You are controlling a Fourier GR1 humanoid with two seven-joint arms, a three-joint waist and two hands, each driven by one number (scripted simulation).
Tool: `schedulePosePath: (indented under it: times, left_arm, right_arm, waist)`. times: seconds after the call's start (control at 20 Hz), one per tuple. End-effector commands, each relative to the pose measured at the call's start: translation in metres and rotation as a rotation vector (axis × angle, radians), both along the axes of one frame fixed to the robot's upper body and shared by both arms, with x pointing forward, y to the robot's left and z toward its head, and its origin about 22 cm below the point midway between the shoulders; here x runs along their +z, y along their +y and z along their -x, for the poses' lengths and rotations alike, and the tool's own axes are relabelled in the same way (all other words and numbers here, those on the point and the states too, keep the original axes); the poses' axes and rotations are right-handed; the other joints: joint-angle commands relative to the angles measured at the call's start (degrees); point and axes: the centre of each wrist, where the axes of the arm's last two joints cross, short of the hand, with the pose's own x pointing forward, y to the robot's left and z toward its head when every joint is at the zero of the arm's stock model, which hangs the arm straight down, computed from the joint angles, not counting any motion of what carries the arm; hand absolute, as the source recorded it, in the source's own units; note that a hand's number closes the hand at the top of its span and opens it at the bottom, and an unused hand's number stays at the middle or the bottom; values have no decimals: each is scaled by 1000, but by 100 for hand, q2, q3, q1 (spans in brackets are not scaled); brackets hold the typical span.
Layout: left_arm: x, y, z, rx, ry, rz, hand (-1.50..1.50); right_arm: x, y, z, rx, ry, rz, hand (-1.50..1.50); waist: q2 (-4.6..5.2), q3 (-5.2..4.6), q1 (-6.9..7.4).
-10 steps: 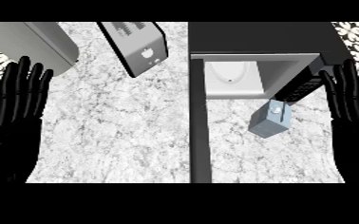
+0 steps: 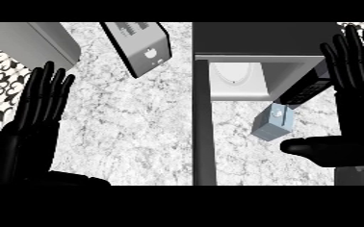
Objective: Pick up the milk, place it into the microwave and close the microwave
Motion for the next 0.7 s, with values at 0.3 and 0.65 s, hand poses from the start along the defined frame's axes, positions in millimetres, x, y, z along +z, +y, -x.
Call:
schedulePosePath:
  times: [0.3, 0.65]
  left_arm:
    - [0, -15, 30, -10, 60, 30, -150]
    - [-9, -20, 57, 14, 37, 23, -150]
  right_arm:
    - [-24, -7, -12, -18, 94, -78, -150]
    - [-55, -24, 1, -53, 154, -1, -150]
  waist:
    - [-3, -1, -13]
    - [-5, -1, -11]
